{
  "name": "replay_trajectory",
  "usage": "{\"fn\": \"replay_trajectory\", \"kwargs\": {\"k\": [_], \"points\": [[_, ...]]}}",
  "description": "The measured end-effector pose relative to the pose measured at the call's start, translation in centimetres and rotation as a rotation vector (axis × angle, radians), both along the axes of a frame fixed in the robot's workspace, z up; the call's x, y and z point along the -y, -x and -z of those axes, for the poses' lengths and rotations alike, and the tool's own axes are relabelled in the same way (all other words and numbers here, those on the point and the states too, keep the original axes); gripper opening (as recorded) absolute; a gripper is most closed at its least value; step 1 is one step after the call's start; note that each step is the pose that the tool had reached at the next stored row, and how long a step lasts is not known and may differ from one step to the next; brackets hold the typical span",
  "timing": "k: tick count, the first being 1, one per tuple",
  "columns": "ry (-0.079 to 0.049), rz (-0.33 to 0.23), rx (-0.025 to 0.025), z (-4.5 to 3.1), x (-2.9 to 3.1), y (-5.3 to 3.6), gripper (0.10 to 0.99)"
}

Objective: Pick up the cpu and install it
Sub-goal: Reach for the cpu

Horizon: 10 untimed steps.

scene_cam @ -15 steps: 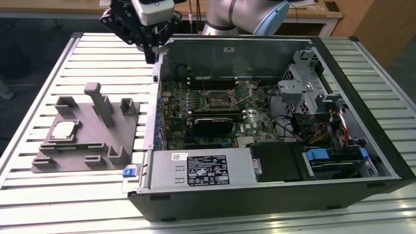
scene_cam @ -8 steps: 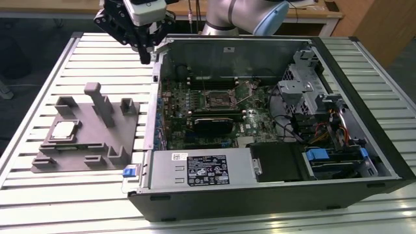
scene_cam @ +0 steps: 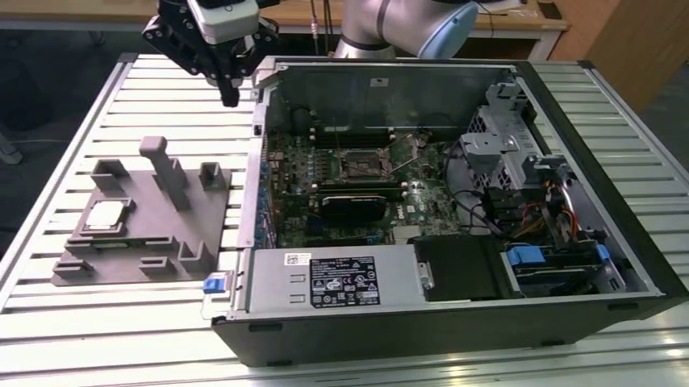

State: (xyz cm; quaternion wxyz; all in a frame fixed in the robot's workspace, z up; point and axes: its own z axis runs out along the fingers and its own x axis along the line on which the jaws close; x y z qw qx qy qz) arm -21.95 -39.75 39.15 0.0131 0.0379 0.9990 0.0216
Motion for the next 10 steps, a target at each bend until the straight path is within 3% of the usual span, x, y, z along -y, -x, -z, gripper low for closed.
{"fn": "replay_trajectory", "kwargs": {"k": [10], "points": [[0.0,0.0,-0.0001,0.07,0.0,1.24,0.106]]}}
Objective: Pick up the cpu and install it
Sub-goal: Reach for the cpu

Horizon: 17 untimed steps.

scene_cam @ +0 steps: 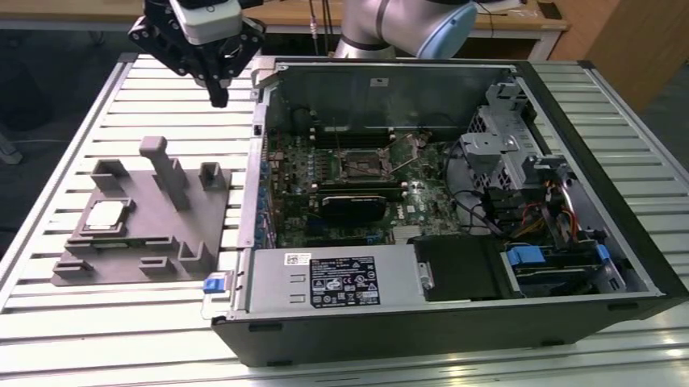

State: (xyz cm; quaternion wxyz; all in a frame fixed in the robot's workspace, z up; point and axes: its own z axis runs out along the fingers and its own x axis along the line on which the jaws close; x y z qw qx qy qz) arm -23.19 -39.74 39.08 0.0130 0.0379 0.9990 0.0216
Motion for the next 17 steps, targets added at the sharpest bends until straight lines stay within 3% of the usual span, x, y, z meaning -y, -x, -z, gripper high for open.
{"fn": "replay_trajectory", "kwargs": {"k": [17], "points": [[0.0,0.0,0.0,0.18,0.0,2.3,0.106]]}}
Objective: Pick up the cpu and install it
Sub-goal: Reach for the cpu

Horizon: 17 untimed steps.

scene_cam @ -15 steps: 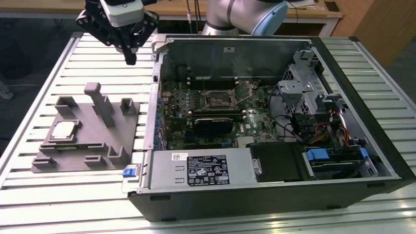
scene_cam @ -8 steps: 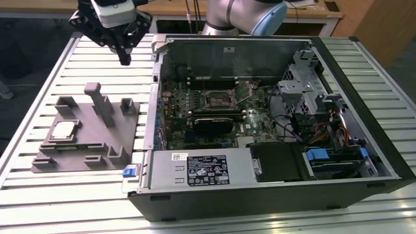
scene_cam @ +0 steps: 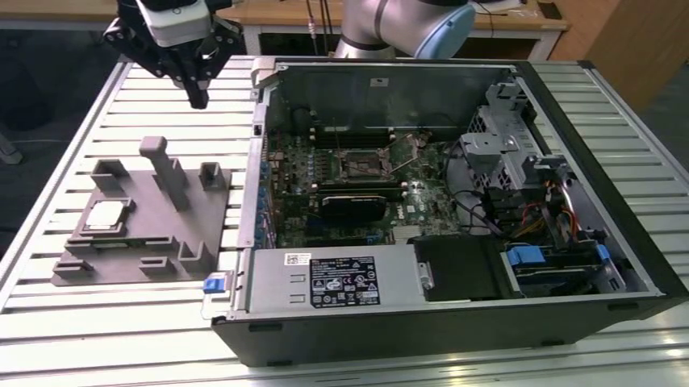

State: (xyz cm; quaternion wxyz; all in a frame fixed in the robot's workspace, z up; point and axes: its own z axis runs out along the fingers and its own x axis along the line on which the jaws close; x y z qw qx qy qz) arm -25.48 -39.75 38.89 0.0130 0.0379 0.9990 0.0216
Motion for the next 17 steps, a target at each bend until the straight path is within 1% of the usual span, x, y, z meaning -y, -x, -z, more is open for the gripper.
{"fn": "replay_trajectory", "kwargs": {"k": [17], "points": [[0.0,0.0,0.0001,0.15,0.0,1.77,0.106]]}}
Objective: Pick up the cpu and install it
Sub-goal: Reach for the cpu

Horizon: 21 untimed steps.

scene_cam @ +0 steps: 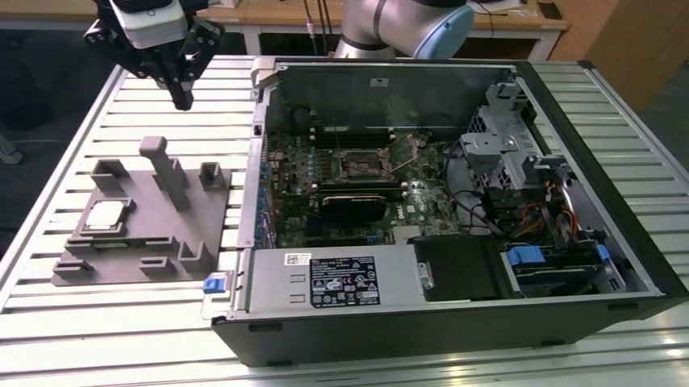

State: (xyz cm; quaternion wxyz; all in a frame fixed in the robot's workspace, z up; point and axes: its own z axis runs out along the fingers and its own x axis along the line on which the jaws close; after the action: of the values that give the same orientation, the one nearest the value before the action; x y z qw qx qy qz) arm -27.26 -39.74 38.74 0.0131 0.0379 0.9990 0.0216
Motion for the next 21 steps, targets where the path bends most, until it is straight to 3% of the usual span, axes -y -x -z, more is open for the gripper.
{"fn": "replay_trajectory", "kwargs": {"k": [21], "points": [[0.0,0.0,0.0,0.21,0.0,2.46,0.106]]}}
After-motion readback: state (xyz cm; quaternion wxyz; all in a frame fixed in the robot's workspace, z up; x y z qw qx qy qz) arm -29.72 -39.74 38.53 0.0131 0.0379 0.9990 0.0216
